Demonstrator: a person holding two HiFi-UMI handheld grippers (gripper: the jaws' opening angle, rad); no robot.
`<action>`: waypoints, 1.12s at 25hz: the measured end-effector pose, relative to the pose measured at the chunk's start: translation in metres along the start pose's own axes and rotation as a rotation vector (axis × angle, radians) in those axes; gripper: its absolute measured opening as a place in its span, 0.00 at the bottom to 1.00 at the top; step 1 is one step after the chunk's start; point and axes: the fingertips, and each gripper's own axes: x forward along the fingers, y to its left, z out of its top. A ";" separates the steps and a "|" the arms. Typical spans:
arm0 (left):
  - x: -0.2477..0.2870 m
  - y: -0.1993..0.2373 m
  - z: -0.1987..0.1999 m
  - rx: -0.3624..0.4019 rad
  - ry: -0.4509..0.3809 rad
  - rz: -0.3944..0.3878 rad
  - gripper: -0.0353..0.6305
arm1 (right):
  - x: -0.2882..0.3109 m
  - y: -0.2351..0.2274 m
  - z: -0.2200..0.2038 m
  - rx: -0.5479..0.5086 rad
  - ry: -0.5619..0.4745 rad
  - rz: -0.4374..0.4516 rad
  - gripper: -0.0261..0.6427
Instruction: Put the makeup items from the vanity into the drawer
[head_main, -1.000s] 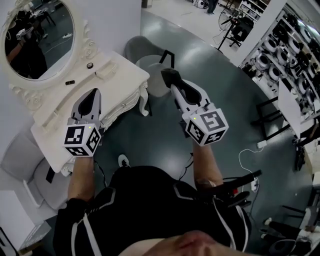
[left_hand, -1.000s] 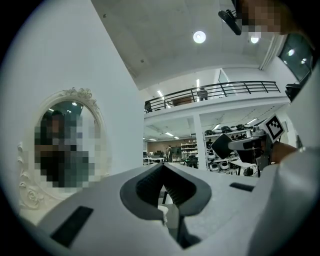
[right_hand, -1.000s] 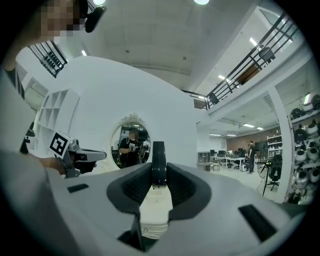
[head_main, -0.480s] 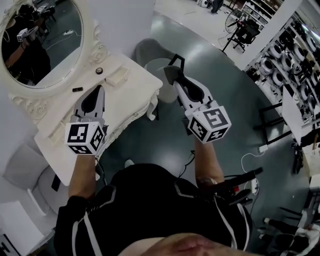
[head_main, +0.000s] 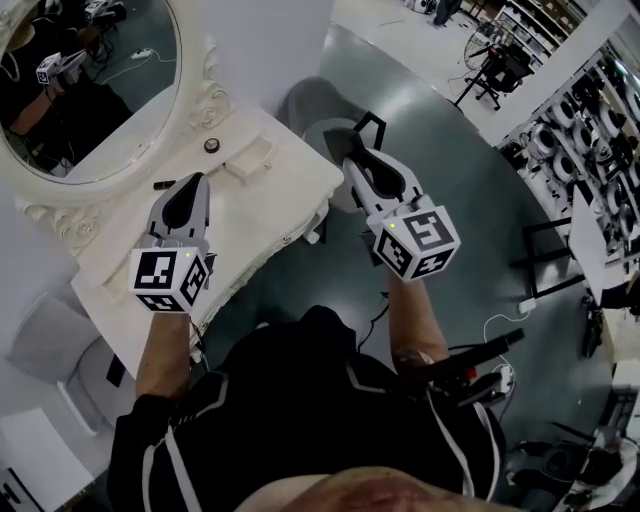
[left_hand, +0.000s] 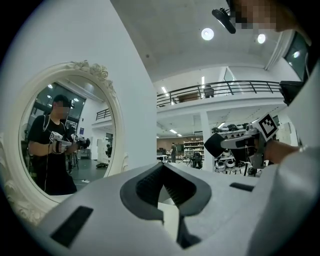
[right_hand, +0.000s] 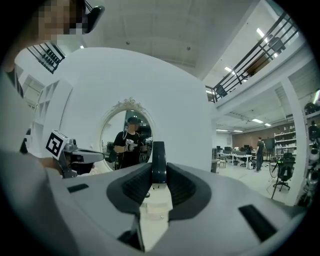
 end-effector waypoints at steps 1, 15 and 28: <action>0.004 0.003 -0.003 -0.001 0.007 0.008 0.06 | 0.007 -0.003 -0.001 0.001 -0.001 0.011 0.18; 0.084 0.040 -0.009 -0.009 0.039 0.235 0.06 | 0.125 -0.070 -0.007 -0.002 -0.003 0.243 0.18; 0.121 0.070 -0.037 -0.026 0.089 0.381 0.06 | 0.221 -0.086 -0.039 -0.004 0.049 0.426 0.18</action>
